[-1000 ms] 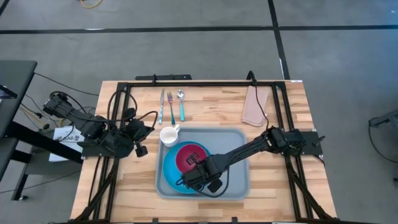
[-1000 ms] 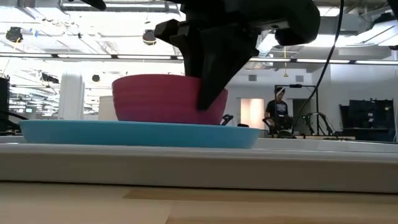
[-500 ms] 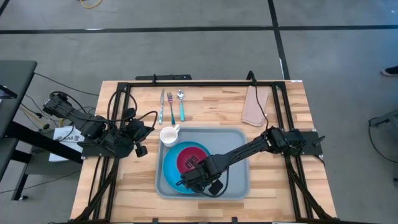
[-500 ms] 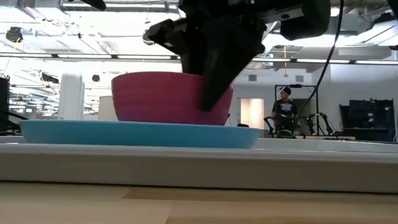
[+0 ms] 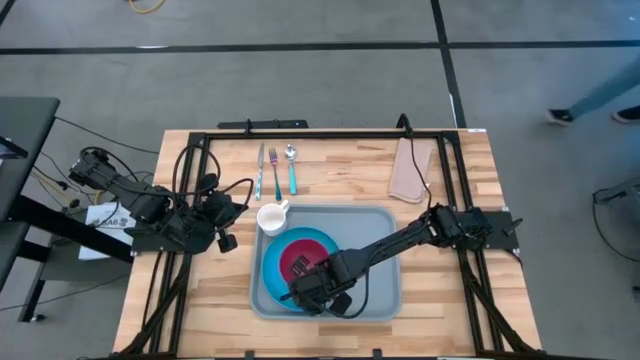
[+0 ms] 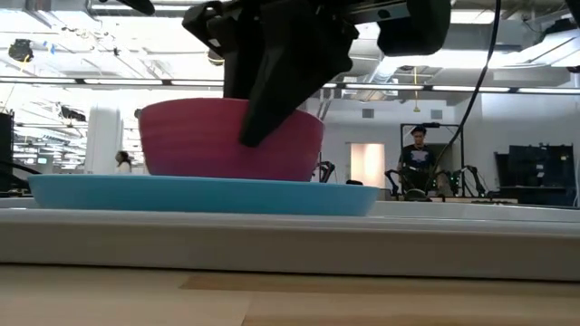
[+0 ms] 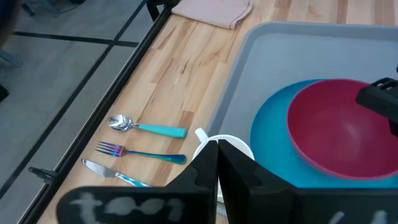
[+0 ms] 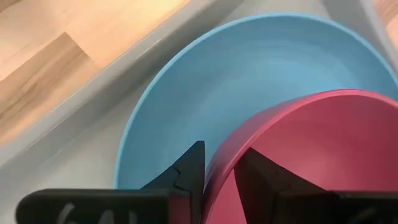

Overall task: Set up tray
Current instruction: Put the red bowl on the blue plate, then put the gray napkin on the gray serving tray to the right of the blue plate

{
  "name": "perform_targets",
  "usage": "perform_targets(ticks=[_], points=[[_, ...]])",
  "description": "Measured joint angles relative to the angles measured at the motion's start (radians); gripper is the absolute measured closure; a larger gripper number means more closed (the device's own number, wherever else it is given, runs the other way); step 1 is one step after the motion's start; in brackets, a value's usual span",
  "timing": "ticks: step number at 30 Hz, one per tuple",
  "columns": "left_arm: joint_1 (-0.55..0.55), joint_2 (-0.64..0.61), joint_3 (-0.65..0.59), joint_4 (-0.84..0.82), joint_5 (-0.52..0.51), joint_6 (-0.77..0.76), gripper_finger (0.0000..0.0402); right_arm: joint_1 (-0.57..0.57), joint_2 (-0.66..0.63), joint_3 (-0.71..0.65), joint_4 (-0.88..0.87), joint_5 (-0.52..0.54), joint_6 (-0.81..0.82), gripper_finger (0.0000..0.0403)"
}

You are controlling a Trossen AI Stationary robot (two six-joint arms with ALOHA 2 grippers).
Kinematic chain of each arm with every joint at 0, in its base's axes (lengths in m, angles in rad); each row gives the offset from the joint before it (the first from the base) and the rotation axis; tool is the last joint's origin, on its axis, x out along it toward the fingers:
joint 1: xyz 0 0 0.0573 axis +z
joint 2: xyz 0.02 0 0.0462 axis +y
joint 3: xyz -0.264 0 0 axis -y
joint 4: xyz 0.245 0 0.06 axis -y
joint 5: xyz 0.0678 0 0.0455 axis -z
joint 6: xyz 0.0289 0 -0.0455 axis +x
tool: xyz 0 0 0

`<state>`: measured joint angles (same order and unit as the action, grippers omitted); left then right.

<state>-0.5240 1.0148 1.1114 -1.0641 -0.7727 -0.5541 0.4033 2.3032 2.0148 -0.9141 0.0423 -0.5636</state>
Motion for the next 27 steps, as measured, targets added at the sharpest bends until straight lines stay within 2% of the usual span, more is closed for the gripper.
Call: perform_targets(ticks=[8, 14, 21, 24, 27], points=[[0.0, 0.0, 0.0, 0.0, 0.004, 0.0, 0.0401, 0.001, 0.0, 0.0, 0.024, 0.009, -0.035, 0.0326], [0.0, 0.0, 0.0, -0.001, 0.006, 0.0, 0.0401, 0.001, -0.007, 0.038, -0.021, 0.01, 0.045, 0.0326], [0.0, 0.0, 0.0, -0.001, 0.008, 0.0, 0.0401, -0.004, -0.008, 0.14, -0.166, 0.011, 0.141, 0.0326], [0.0, 0.0, 0.0, 0.0, 0.008, 0.0, 0.0401, -0.014, -0.008, 0.193, -0.287, 0.02, 0.205, 0.0326], [0.0, 0.0, 0.0, 0.0, 0.008, -0.003, 0.0401, -0.034, -0.009, 0.246, -0.45, 0.082, 0.305, 0.0326]])
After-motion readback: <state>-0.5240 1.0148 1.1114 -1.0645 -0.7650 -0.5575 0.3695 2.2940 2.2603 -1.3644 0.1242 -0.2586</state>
